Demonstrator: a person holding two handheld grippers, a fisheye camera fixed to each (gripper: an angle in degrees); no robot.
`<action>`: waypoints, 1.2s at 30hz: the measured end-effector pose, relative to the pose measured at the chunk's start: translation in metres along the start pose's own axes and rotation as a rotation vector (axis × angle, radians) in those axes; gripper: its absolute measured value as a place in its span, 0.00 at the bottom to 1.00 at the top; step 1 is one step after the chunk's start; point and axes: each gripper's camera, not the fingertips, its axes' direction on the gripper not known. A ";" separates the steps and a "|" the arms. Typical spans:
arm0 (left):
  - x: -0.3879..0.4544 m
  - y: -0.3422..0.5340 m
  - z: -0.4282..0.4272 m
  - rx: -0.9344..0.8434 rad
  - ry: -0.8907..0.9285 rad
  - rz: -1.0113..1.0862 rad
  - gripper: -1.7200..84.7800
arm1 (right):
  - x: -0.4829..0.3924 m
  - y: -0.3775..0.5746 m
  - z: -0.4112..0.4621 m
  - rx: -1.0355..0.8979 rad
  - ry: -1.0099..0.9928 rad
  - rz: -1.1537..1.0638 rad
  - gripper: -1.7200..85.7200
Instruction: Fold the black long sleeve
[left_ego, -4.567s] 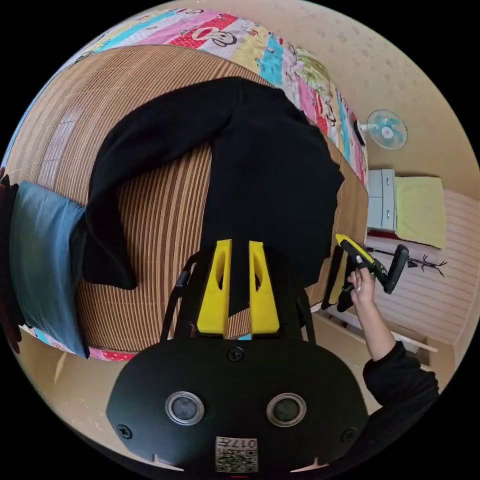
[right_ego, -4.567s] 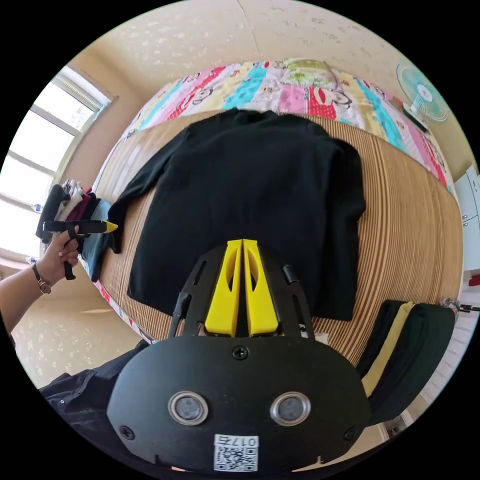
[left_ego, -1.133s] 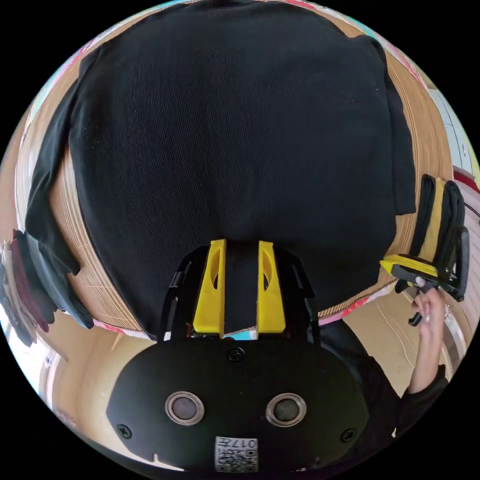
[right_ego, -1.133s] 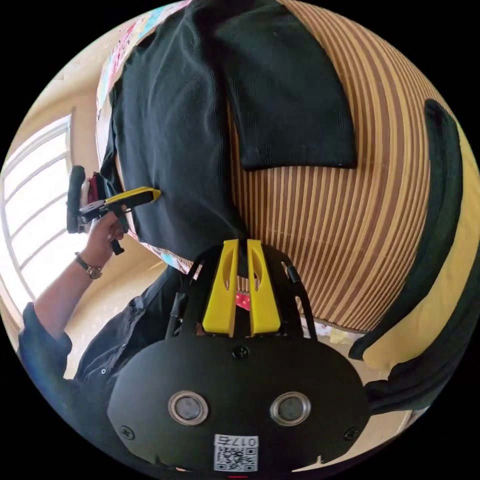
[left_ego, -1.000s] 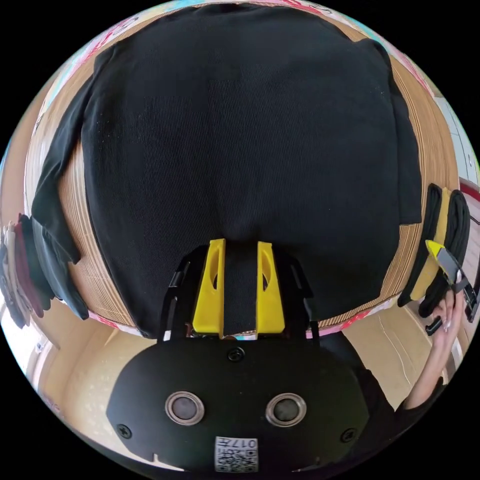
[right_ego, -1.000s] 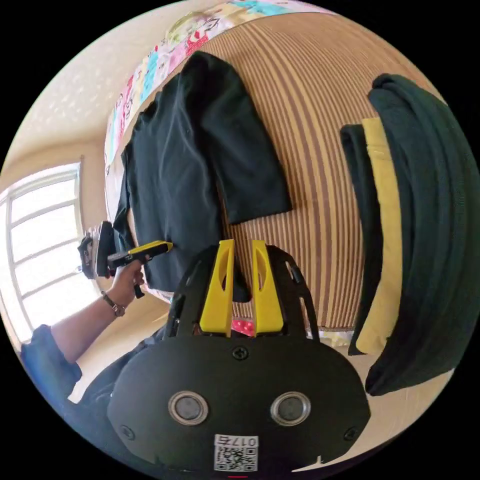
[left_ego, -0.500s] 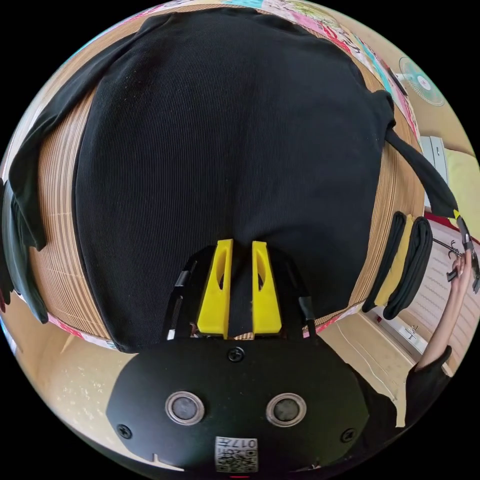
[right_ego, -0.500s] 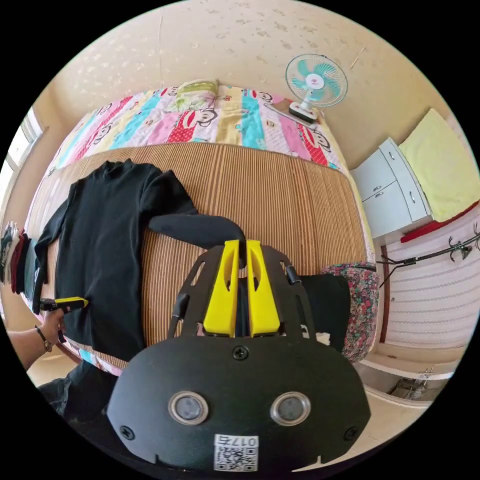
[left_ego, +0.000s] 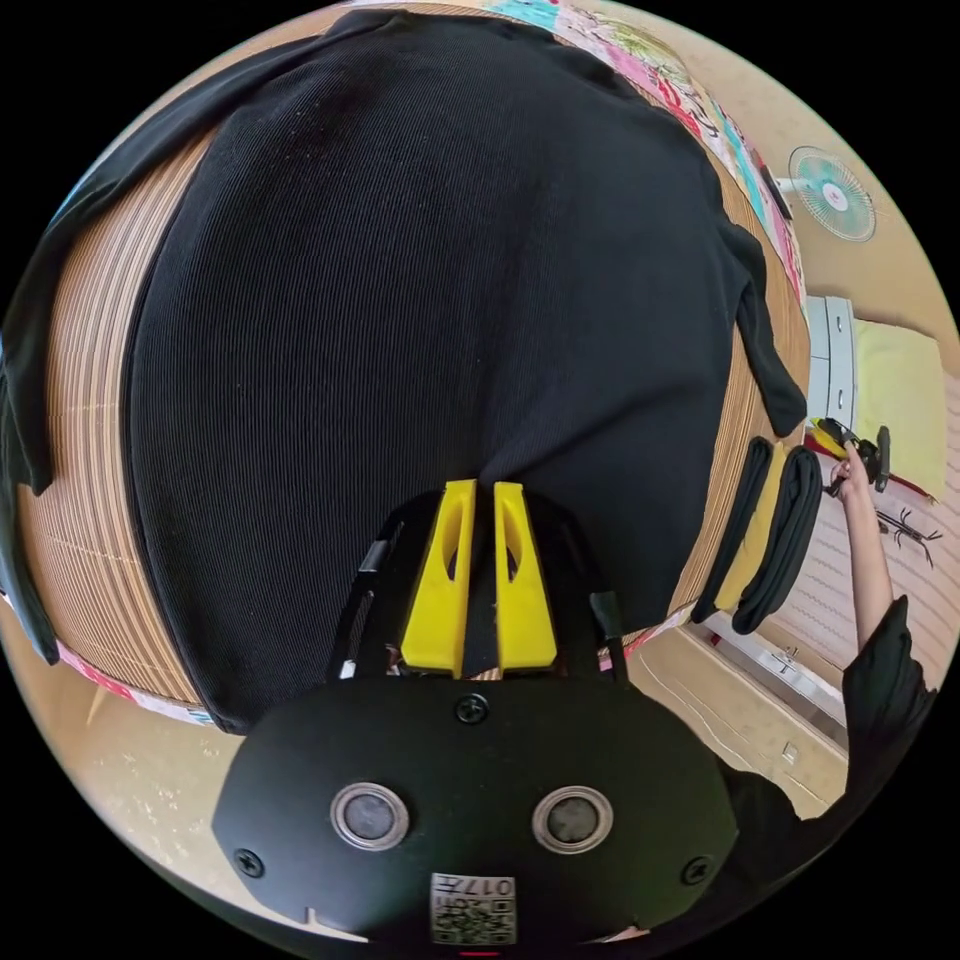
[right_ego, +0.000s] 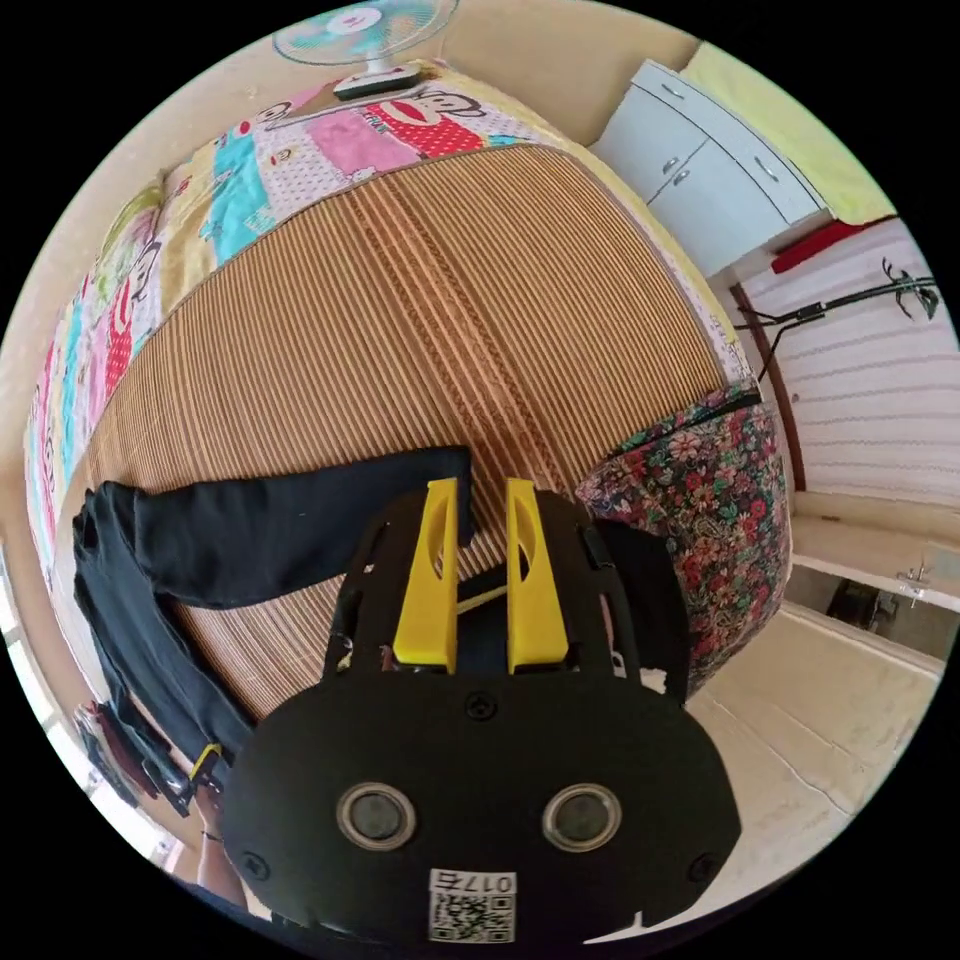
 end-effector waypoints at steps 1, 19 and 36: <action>-0.002 0.007 -0.001 0.024 0.011 0.003 0.07 | 0.009 0.007 -0.008 0.041 -0.061 0.048 0.12; 0.050 0.105 -0.001 0.338 -0.210 -0.047 0.07 | -0.032 0.021 0.121 -0.397 -0.494 0.425 0.13; 0.020 0.169 -0.060 0.322 0.071 0.124 0.07 | -0.348 0.178 -0.097 0.758 -0.386 -0.338 0.05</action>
